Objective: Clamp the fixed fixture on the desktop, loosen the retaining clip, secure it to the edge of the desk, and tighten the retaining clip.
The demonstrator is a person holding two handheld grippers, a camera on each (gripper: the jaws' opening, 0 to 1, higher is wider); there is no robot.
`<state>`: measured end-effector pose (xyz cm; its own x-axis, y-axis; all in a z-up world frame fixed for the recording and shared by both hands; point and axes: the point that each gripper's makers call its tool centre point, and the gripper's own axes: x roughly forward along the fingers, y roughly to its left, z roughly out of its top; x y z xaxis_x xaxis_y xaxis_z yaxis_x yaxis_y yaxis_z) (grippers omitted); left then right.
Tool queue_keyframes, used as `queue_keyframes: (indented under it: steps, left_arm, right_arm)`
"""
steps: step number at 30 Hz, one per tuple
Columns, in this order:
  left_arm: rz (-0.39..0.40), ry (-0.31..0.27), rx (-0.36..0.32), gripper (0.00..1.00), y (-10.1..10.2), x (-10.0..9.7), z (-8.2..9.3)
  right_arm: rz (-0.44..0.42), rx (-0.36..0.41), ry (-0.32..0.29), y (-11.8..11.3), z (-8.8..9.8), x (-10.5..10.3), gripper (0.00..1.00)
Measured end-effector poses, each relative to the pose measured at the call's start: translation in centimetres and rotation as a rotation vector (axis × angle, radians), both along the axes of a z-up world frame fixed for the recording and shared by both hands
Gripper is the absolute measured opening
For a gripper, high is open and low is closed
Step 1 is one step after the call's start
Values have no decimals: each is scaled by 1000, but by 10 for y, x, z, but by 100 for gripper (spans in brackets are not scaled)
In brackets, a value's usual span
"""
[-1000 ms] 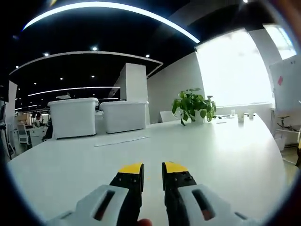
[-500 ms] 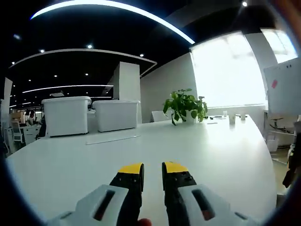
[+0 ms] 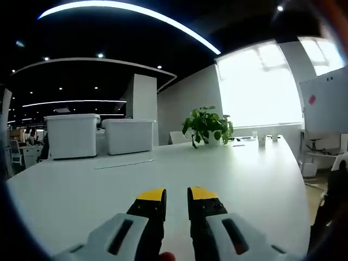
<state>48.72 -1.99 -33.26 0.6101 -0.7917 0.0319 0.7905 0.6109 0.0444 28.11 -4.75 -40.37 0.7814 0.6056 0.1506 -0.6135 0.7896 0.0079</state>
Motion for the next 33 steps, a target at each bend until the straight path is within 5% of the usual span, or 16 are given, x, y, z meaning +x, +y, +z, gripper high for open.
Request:
queue_keyframes:
  steps: [15,33]
  left_arm:
    - [-63,21,-28,16,-6,-16,2]
    - [-39,11,-16,16,-4,-16,1]
  right_arm:
    - [-10,3,30,-4,-20,7,3]
    - [-31,11,44,-8,-31,12,4]
